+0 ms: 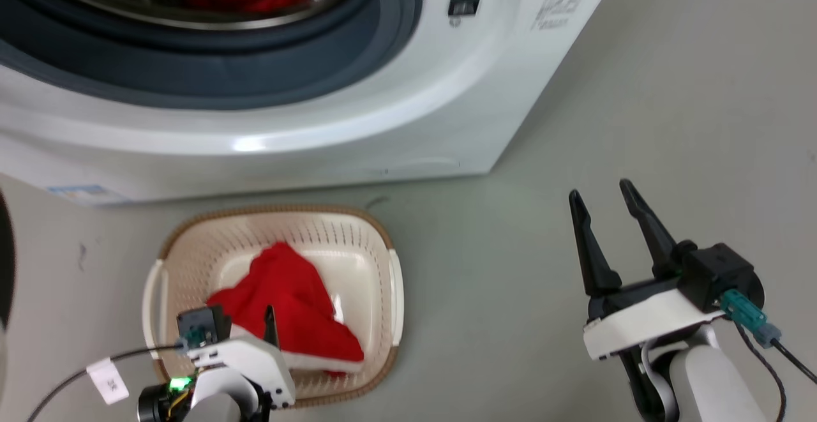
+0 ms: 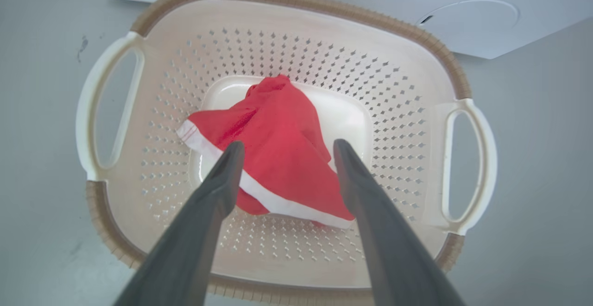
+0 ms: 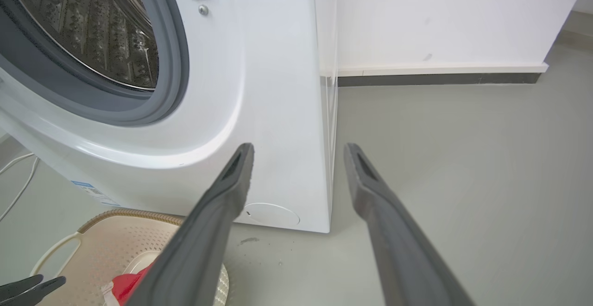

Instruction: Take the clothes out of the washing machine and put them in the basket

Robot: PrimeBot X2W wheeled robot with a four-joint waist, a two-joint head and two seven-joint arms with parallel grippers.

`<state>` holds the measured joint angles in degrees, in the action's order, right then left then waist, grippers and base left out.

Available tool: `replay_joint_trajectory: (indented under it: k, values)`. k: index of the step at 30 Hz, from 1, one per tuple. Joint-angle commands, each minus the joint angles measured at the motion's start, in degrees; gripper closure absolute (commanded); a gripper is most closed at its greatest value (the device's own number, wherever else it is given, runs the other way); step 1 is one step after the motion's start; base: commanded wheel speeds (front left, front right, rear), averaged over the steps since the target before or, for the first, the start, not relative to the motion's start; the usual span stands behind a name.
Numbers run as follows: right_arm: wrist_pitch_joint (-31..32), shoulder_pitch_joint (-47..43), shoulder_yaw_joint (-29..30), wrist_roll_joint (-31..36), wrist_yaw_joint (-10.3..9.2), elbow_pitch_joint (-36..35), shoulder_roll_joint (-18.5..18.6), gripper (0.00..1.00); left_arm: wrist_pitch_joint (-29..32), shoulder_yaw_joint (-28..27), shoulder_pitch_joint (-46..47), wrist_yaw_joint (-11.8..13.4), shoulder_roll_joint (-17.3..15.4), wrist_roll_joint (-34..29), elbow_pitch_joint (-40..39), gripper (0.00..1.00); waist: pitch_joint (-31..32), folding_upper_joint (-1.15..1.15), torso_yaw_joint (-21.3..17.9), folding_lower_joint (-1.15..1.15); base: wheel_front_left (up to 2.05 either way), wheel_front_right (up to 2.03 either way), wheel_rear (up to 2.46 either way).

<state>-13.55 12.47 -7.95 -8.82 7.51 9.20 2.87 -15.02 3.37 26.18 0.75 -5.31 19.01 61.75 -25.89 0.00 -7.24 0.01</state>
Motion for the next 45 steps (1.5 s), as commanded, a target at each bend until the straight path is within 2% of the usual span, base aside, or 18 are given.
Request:
replay_joint_trajectory:
  k: [1, 8, 14, 15, 20, 26, 32, 39, 45]
  values:
    - [0.3, -1.9, 0.4, 0.1, -0.04, -0.3, 0.0, 0.0, -0.2, -0.5, -3.4, 0.5, 0.3, -1.0, -3.6, 0.0, 8.4, 0.0, 1.0, -0.01, 0.0, 0.0, 0.0]
    - [2.5, -6.9, 2.5, 1.1, -0.04, -3.0, 0.0, 0.0, -0.2, -2.2, -11.9, 0.4, 1.3, -4.8, -19.9, 0.0, 15.3, 0.0, 1.9, -0.01, 0.0, 0.0, 0.0]
    - [4.3, -9.7, 4.0, 1.6, -0.04, -6.5, 0.0, 0.0, -0.2, -3.0, -15.5, 0.2, 1.9, -8.2, -34.3, 0.0, 17.7, 0.0, 2.0, -0.01, 0.0, 0.0, 0.0]
    - [5.0, -10.5, 4.4, 1.5, -0.04, -8.0, 0.0, 0.0, -0.2, -3.1, -15.5, -0.1, 2.1, -9.1, -39.4, 0.0, 18.0, 0.0, 1.7, -0.01, 0.0, 0.0, 0.0]
    - [5.7, -10.5, 5.1, 2.0, -0.03, -9.8, 0.0, 0.0, -0.2, -3.4, -11.5, -0.6, 2.2, -10.1, -42.9, 0.0, 17.7, 0.0, 1.0, -0.01, 0.0, 0.0, 0.0]
    - [5.8, -8.9, 4.9, 2.3, -0.04, -11.8, 0.0, 0.0, -0.2, -3.7, -1.2, -1.3, 1.1, -11.3, -38.3, 0.0, 14.4, 0.0, -0.8, -0.01, 0.0, 0.0, 0.0]
    - [4.8, -6.1, 3.2, 0.1, -0.04, -12.3, 0.0, 0.0, 1.5, -3.4, 14.9, -2.3, -3.5, -12.6, -25.6, 0.0, 6.4, 0.0, -5.3, -0.01, 0.0, 0.0, 0.0]
    - [1.9, -1.6, 0.3, -2.8, -0.03, -10.1, -0.1, 0.0, 8.4, -3.0, 30.7, -2.8, -9.3, -13.9, -14.5, 0.0, -3.4, 0.0, -10.9, -0.01, 0.0, 0.0, 0.0]
    - [-0.5, 1.9, -2.9, -6.5, -0.04, -7.4, -0.1, 0.0, 17.4, -1.7, 42.9, -4.1, -14.4, -15.3, -8.9, 0.0, -11.4, 0.0, -15.2, -0.01, 0.0, 0.0, 0.0]
